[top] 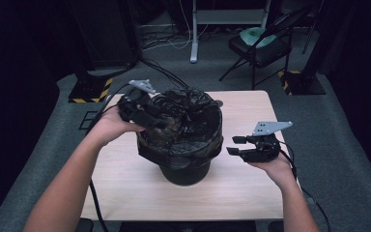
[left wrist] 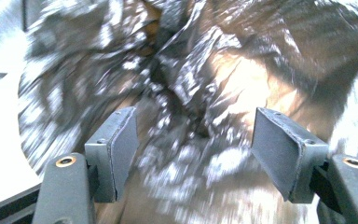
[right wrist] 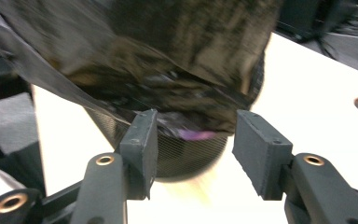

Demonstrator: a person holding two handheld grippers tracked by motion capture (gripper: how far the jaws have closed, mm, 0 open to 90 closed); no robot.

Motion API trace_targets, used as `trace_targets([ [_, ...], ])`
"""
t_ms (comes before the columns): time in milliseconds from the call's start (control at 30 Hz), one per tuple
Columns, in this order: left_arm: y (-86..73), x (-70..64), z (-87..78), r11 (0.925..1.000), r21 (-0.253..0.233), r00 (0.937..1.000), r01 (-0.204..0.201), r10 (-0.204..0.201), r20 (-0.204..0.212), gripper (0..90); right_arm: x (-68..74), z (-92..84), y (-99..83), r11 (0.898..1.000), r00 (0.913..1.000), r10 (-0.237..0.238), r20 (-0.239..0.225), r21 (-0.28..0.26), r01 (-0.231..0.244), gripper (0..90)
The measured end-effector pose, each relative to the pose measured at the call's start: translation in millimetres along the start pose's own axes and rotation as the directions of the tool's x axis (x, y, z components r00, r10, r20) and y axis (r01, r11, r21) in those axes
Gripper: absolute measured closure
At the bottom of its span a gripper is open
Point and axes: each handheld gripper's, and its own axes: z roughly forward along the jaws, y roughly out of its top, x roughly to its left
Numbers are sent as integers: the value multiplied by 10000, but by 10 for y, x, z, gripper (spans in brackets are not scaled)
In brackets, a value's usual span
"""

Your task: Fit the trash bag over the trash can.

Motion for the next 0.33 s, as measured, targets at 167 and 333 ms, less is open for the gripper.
trace_targets([
  [167,-375,110,-301,9919,-1249,9988,249,-299,-387,297,-57,3,-45,9995,9976,188,670,257,-206,431],
  [333,-823,185,-599,9776,-2060,9945,434,-619,-842,290,-47,-56,-41,9998,9958,213,892,24,-216,380],
])
